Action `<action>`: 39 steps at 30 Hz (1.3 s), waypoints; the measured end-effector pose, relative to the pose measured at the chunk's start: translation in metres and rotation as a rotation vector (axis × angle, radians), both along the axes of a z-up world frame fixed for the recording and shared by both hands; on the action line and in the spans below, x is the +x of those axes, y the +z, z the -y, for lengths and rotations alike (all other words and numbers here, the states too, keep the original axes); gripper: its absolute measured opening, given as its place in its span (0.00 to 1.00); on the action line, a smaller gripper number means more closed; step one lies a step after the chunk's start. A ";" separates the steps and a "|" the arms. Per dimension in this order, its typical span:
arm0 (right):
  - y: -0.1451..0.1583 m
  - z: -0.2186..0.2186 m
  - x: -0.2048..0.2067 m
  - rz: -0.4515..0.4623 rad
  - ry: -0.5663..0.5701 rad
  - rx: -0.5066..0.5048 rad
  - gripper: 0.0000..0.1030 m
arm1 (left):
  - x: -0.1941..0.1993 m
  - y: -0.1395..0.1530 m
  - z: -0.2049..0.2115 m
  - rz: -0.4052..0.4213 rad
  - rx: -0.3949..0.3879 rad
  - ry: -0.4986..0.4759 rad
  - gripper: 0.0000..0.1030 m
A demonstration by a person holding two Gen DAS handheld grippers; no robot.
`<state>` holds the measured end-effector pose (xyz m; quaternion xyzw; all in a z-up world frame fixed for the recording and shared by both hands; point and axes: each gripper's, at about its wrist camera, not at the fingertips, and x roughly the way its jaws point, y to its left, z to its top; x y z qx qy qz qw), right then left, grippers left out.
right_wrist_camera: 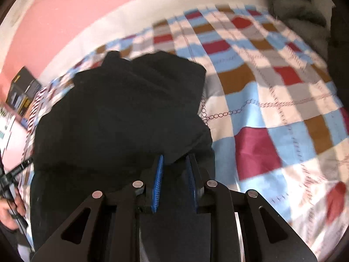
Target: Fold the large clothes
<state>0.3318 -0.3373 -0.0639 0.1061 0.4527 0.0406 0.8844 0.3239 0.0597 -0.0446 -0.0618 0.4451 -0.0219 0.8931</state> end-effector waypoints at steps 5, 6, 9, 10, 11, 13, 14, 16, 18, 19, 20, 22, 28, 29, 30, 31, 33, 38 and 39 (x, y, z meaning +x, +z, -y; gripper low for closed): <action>0.036 -0.015 -0.063 0.082 0.032 0.013 0.41 | -0.065 0.033 -0.003 0.031 -0.009 0.012 0.19; 0.040 -0.020 -0.077 0.092 0.039 0.007 0.44 | -0.077 0.036 -0.003 0.037 -0.008 0.011 0.22; 0.046 -0.034 -0.112 0.112 0.058 -0.018 0.46 | -0.117 0.044 -0.002 0.052 0.005 0.006 0.25; 0.048 -0.039 -0.124 0.116 0.062 -0.021 0.46 | -0.130 0.046 -0.001 0.052 0.011 0.004 0.27; 0.049 -0.042 -0.134 0.118 0.065 -0.020 0.46 | -0.142 0.047 -0.001 0.052 0.017 0.007 0.28; 0.051 -0.049 -0.158 0.126 0.069 -0.020 0.46 | -0.165 0.050 0.000 0.048 0.020 0.010 0.31; 0.052 -0.051 -0.166 0.127 0.071 -0.018 0.46 | -0.176 0.051 0.000 0.043 0.022 0.010 0.32; 0.054 -0.059 -0.190 0.129 0.073 -0.014 0.47 | -0.197 0.053 0.001 0.036 0.029 0.013 0.36; 0.054 -0.065 -0.205 0.127 0.076 -0.004 0.47 | -0.218 0.053 0.002 0.037 0.029 0.012 0.39; 0.054 -0.067 -0.212 0.125 0.079 -0.001 0.47 | -0.227 0.053 0.002 0.033 0.028 0.014 0.40; 0.054 -0.071 -0.220 0.125 0.084 -0.001 0.47 | -0.235 0.052 0.002 0.028 0.025 0.016 0.40; 0.054 -0.080 -0.235 0.127 0.093 -0.005 0.47 | -0.249 0.051 0.004 0.021 0.016 0.016 0.40; 0.052 -0.097 -0.270 0.136 0.117 -0.033 0.54 | -0.283 0.051 0.008 0.012 0.008 0.003 0.40; 0.050 -0.099 -0.274 0.132 0.118 -0.036 0.54 | -0.287 0.051 0.008 0.010 0.008 0.002 0.40; 0.049 -0.100 -0.277 0.128 0.118 -0.043 0.55 | -0.292 0.052 0.009 0.013 0.011 -0.001 0.40; 0.048 -0.101 -0.282 0.128 0.119 -0.049 0.55 | -0.296 0.053 0.009 0.016 0.017 -0.003 0.41; 0.047 -0.102 -0.288 0.126 0.117 -0.060 0.55 | -0.303 0.055 0.010 0.022 0.028 -0.005 0.41; 0.044 -0.101 -0.301 0.121 0.104 -0.084 0.58 | -0.315 0.057 0.010 0.028 0.043 -0.006 0.43; 0.044 -0.100 -0.303 0.123 0.100 -0.086 0.59 | -0.316 0.057 0.010 0.029 0.044 -0.006 0.44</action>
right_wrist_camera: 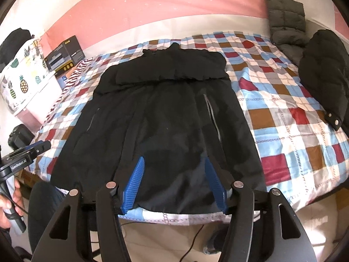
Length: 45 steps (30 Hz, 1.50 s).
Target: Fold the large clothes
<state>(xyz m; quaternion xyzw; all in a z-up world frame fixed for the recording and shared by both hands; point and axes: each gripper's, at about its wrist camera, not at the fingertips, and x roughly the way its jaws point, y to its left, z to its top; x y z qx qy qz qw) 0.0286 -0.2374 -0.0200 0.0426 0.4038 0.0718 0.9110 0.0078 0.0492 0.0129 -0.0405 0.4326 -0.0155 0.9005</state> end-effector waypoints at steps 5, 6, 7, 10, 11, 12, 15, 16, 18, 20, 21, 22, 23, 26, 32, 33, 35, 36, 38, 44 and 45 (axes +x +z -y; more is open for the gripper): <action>0.002 0.002 -0.006 0.010 -0.013 -0.009 0.62 | -0.005 -0.005 0.000 -0.017 0.009 0.001 0.46; 0.003 0.002 -0.007 0.013 -0.013 -0.008 0.62 | -0.006 -0.006 0.000 -0.019 0.011 0.001 0.46; 0.004 0.002 -0.008 0.016 -0.013 -0.008 0.62 | -0.007 -0.006 0.001 -0.020 0.013 0.000 0.46; 0.006 0.000 -0.010 0.027 -0.010 0.000 0.62 | -0.010 -0.005 0.001 -0.017 0.016 -0.003 0.46; 0.006 -0.001 -0.011 0.029 -0.008 0.003 0.62 | -0.011 -0.005 0.002 -0.017 0.017 -0.004 0.46; 0.007 -0.002 -0.011 0.031 -0.006 0.007 0.62 | -0.011 -0.005 0.002 -0.018 0.017 -0.004 0.46; 0.007 -0.005 -0.013 0.031 0.001 0.029 0.62 | -0.013 -0.005 0.002 -0.024 0.019 -0.004 0.46; 0.008 -0.006 -0.013 0.033 0.002 0.035 0.62 | -0.014 -0.004 0.002 -0.024 0.020 -0.005 0.46; 0.009 -0.008 -0.014 0.037 0.006 0.056 0.62 | -0.015 -0.004 0.002 -0.021 0.022 -0.008 0.46; 0.010 -0.011 -0.015 0.043 0.011 0.073 0.62 | -0.016 -0.005 0.002 -0.021 0.025 -0.010 0.46; 0.010 -0.012 -0.015 0.046 0.013 0.074 0.62 | -0.016 -0.005 0.002 -0.022 0.025 -0.010 0.46; 0.010 -0.013 -0.015 0.049 0.013 0.073 0.62 | -0.016 -0.005 0.002 -0.023 0.025 -0.011 0.46; 0.008 -0.013 -0.014 0.049 0.011 0.072 0.62 | -0.016 -0.005 0.002 -0.024 0.025 -0.012 0.46; 0.001 -0.009 -0.013 0.037 -0.009 0.067 0.62 | -0.016 -0.009 0.000 -0.031 0.024 -0.015 0.46; -0.031 0.023 -0.001 -0.039 -0.061 0.028 0.69 | -0.008 -0.028 -0.017 -0.038 0.018 0.021 0.53; -0.039 0.033 0.003 -0.066 -0.078 0.019 0.69 | -0.006 -0.033 -0.022 -0.047 0.015 0.032 0.54; -0.053 0.050 0.009 -0.097 -0.102 0.009 0.69 | 0.000 -0.047 -0.034 -0.070 0.007 0.059 0.54; -0.058 0.058 0.012 -0.109 -0.117 0.002 0.69 | 0.002 -0.054 -0.039 -0.081 0.010 0.069 0.54; -0.068 0.075 0.017 -0.138 -0.153 -0.001 0.69 | 0.007 -0.067 -0.051 -0.107 0.012 0.096 0.54; -0.093 0.115 0.039 -0.220 -0.214 0.048 0.69 | 0.019 -0.104 -0.086 -0.172 -0.048 0.156 0.58; -0.099 0.120 0.044 -0.239 -0.216 0.069 0.69 | 0.022 -0.108 -0.089 -0.181 -0.070 0.159 0.61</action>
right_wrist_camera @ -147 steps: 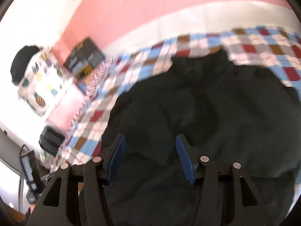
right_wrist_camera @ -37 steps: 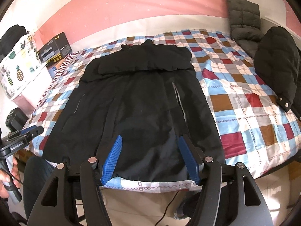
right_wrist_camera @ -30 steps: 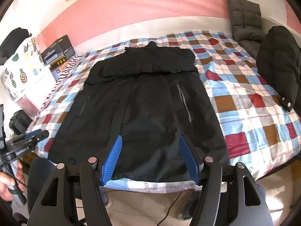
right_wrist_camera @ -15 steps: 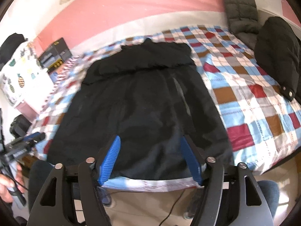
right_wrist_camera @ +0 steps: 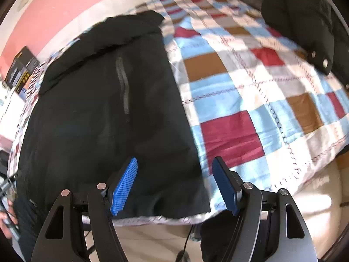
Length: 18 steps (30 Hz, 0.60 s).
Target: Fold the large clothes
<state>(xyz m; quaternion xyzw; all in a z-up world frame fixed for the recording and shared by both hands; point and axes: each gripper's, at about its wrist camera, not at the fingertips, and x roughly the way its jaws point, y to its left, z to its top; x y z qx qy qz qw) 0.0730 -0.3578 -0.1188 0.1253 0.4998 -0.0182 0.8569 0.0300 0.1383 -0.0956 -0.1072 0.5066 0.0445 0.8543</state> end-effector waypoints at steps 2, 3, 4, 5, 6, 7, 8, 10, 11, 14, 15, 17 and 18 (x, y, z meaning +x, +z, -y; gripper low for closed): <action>-0.012 0.006 0.008 -0.036 -0.003 0.055 0.69 | 0.002 -0.009 -0.007 -0.014 -0.052 0.012 0.63; -0.017 0.007 0.010 -0.053 -0.004 0.082 0.69 | 0.002 -0.011 -0.009 -0.016 -0.073 0.017 0.64; -0.020 0.007 0.011 -0.065 0.000 0.115 0.69 | 0.002 -0.013 -0.011 -0.019 -0.099 0.025 0.64; -0.022 0.005 0.011 -0.072 0.012 0.142 0.69 | 0.001 -0.014 -0.012 -0.014 -0.117 0.027 0.64; -0.023 0.000 0.010 -0.079 0.026 0.153 0.70 | -0.001 -0.015 -0.013 -0.012 -0.135 0.029 0.64; -0.023 -0.006 0.009 -0.083 0.041 0.138 0.71 | -0.003 -0.016 -0.013 -0.010 -0.150 0.025 0.65; -0.022 -0.012 0.007 -0.085 0.061 0.116 0.71 | -0.005 -0.017 -0.012 -0.012 -0.172 0.018 0.66; -0.020 -0.019 0.003 -0.087 0.089 0.126 0.71 | -0.012 -0.020 -0.007 -0.021 -0.213 -0.002 0.67; -0.019 -0.022 0.001 -0.087 0.103 0.150 0.71 | -0.015 -0.021 -0.003 -0.020 -0.219 -0.019 0.68; -0.022 -0.023 0.003 -0.096 0.113 0.143 0.71 | -0.016 -0.023 0.006 -0.010 -0.187 -0.055 0.72; -0.028 -0.018 0.006 -0.108 0.101 0.164 0.71 | -0.014 -0.024 0.006 -0.013 -0.190 -0.056 0.73; -0.033 -0.006 0.011 -0.106 0.048 0.235 0.67 | -0.010 -0.024 0.004 -0.017 -0.202 -0.046 0.73; -0.033 -0.001 0.011 -0.105 0.017 0.261 0.63 | -0.007 -0.024 0.003 -0.025 -0.199 -0.043 0.70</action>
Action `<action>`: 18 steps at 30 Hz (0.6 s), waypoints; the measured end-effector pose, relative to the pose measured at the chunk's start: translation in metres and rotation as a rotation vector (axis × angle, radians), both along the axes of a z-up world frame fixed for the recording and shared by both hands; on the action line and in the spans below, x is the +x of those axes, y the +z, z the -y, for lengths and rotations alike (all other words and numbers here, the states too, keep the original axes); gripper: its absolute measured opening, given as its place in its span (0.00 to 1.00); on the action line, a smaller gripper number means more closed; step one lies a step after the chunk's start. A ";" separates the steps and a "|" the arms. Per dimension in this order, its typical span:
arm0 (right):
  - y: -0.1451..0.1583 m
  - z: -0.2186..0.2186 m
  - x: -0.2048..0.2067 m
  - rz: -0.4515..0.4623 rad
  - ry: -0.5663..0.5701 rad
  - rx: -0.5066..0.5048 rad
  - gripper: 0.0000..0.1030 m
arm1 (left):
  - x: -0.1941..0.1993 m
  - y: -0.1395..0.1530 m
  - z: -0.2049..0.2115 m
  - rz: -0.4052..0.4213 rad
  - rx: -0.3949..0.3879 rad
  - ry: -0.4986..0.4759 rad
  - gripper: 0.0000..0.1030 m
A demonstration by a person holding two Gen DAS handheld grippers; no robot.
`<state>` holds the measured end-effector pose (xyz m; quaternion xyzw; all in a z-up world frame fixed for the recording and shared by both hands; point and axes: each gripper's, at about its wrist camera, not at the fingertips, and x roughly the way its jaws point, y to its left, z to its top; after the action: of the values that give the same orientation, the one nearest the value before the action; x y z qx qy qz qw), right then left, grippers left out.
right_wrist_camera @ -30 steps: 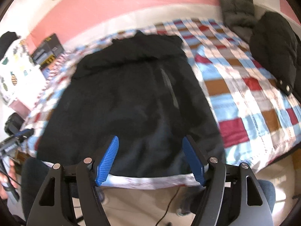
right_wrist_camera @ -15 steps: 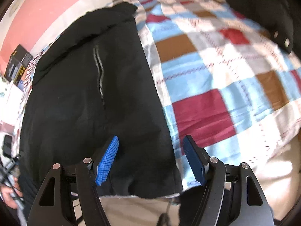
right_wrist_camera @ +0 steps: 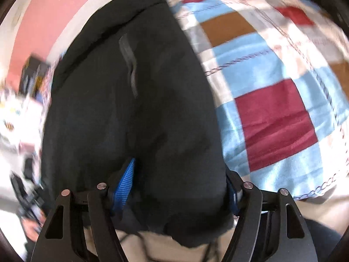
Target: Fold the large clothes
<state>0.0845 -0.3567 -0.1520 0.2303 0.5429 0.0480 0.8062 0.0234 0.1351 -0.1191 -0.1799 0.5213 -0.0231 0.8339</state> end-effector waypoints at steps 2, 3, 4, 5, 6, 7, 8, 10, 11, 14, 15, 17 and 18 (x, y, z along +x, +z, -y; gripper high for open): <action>0.004 -0.001 -0.004 0.008 0.003 0.021 0.38 | 0.003 0.002 0.002 -0.012 0.023 -0.008 0.58; 0.005 -0.003 -0.006 0.017 0.014 0.037 0.34 | 0.003 0.005 0.003 -0.010 0.039 -0.014 0.49; 0.009 -0.005 -0.010 0.023 0.020 0.037 0.31 | 0.002 0.008 0.004 -0.008 0.056 -0.017 0.38; 0.012 -0.007 -0.014 0.030 0.023 0.035 0.28 | 0.001 0.010 0.002 -0.007 0.062 -0.019 0.33; 0.017 -0.008 -0.017 0.043 0.021 0.045 0.27 | 0.000 0.013 0.001 -0.002 0.059 -0.017 0.25; 0.023 -0.008 -0.020 0.056 0.018 0.055 0.25 | -0.001 0.018 0.000 0.008 0.050 -0.014 0.17; 0.028 -0.008 -0.018 0.067 0.021 0.059 0.24 | -0.003 0.024 -0.001 0.021 0.030 -0.019 0.17; 0.046 -0.009 -0.022 0.107 0.042 0.062 0.23 | -0.007 0.039 -0.001 0.054 0.036 -0.025 0.16; 0.052 -0.008 -0.026 0.120 0.050 0.064 0.22 | -0.009 0.048 0.000 0.076 0.040 -0.032 0.15; 0.074 -0.014 -0.032 0.160 0.083 0.071 0.22 | -0.017 0.075 -0.001 0.140 0.037 -0.050 0.15; 0.081 -0.015 -0.036 0.173 0.100 0.071 0.22 | -0.021 0.084 -0.003 0.160 0.034 -0.054 0.14; 0.091 -0.019 -0.044 0.191 0.125 0.070 0.21 | -0.028 0.099 -0.010 0.190 0.015 -0.054 0.14; 0.094 -0.020 -0.051 0.200 0.133 0.073 0.21 | -0.032 0.106 -0.016 0.202 -0.002 -0.049 0.14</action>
<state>0.0335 -0.3365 -0.0582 0.2168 0.4717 0.1437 0.8425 -0.0090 0.1507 -0.0133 -0.1649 0.4389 -0.0620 0.8811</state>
